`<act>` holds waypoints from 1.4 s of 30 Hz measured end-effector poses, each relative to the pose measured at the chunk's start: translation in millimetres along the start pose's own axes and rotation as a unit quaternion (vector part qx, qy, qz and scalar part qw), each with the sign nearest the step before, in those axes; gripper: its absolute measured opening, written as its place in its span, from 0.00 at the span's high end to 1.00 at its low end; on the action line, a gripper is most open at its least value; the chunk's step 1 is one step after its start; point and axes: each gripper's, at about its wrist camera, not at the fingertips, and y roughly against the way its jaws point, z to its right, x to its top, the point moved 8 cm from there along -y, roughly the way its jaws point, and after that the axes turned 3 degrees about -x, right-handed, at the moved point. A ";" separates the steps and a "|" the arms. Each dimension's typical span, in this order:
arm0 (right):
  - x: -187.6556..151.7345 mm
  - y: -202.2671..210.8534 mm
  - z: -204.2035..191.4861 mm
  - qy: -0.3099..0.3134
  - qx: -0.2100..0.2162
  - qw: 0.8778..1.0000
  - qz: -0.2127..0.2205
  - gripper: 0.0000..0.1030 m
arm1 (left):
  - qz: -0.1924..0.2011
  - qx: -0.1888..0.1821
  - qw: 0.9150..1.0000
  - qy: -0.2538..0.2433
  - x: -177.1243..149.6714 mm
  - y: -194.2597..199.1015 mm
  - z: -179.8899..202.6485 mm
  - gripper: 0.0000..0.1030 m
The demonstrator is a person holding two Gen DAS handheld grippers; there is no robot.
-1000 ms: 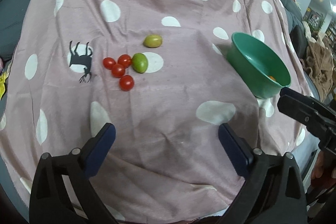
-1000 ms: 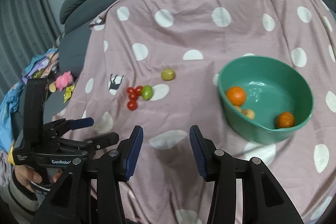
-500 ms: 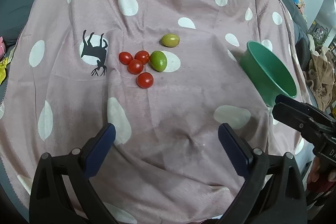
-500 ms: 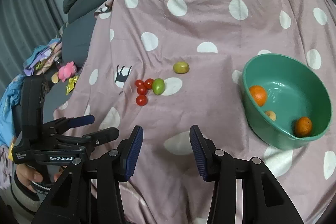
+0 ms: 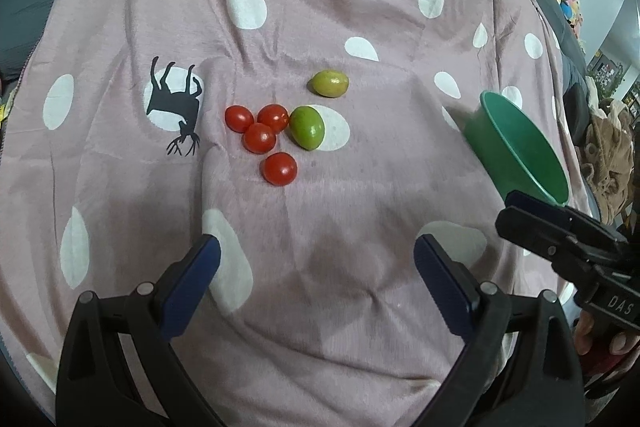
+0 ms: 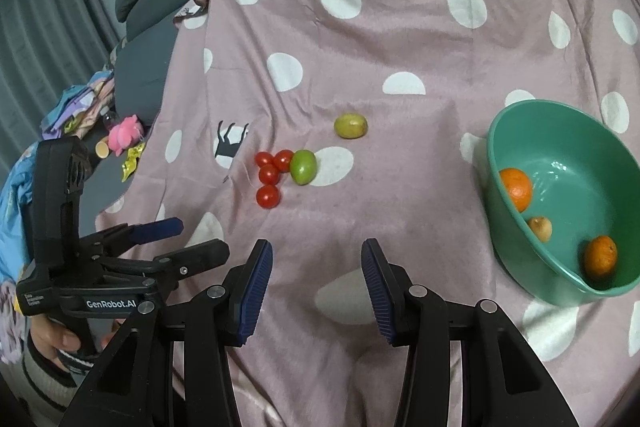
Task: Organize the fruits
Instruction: 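Move both tools back toward the tomatoes and plums, then grasp the green plum with the left tool while the right tool grasps the yellow-green plum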
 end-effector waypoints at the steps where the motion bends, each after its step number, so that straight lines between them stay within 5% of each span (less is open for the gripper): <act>1: 0.8 -1.4 0.9 -0.001 0.000 1.000 0.000 0.55 | 0.000 -0.003 1.000 0.001 2.3 -2.0 -0.2 0.10; 15: 8.4 -28.5 17.4 -0.019 0.015 1.000 -0.006 0.55 | -0.002 -0.030 1.000 -0.006 49.1 -47.5 6.2 0.36; 33: 12.2 -59.5 27.5 -0.029 0.039 0.999 -0.015 0.55 | -0.038 0.040 0.998 -0.027 77.5 -120.0 -7.2 0.56; 35: 12.5 -62.0 27.6 -0.030 0.040 0.999 -0.016 0.55 | -0.042 0.041 0.998 -0.024 78.5 -123.0 -10.0 0.67; 42: 12.2 -69.6 26.0 -0.031 0.038 0.999 -0.025 0.55 | -0.047 0.022 0.999 -0.012 81.6 -126.2 -16.8 0.68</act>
